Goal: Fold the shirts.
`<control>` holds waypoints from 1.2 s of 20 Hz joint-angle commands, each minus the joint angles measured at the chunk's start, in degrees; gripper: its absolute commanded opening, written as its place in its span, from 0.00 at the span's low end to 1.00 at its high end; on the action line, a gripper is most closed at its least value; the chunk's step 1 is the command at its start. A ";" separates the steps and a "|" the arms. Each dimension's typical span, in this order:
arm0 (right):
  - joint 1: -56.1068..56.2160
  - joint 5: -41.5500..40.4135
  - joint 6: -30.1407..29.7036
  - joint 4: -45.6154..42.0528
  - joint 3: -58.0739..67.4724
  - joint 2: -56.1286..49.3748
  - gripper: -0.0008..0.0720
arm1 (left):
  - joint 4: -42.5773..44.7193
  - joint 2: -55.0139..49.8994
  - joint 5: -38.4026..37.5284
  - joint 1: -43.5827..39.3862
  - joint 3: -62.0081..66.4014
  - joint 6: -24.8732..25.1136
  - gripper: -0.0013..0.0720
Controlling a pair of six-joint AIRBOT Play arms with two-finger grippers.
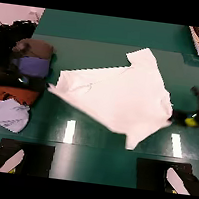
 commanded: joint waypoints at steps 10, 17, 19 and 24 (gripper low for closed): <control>-4.22 -8.94 0.09 -2.08 68.06 4.13 0.03 | 0.26 6.21 3.21 0.02 69.46 -7.56 0.05; -11.93 -8.17 0.09 -1.14 75.32 2.91 0.03 | 8.74 5.60 2.56 0.02 70.12 -14.71 0.05; -11.91 -7.98 0.09 2.60 68.50 2.78 0.03 | 8.85 5.33 0.81 0.02 60.19 -15.13 0.05; -5.88 1.92 0.11 6.62 55.87 -8.50 0.03 | 8.09 -2.95 -6.86 0.02 36.46 -15.02 0.05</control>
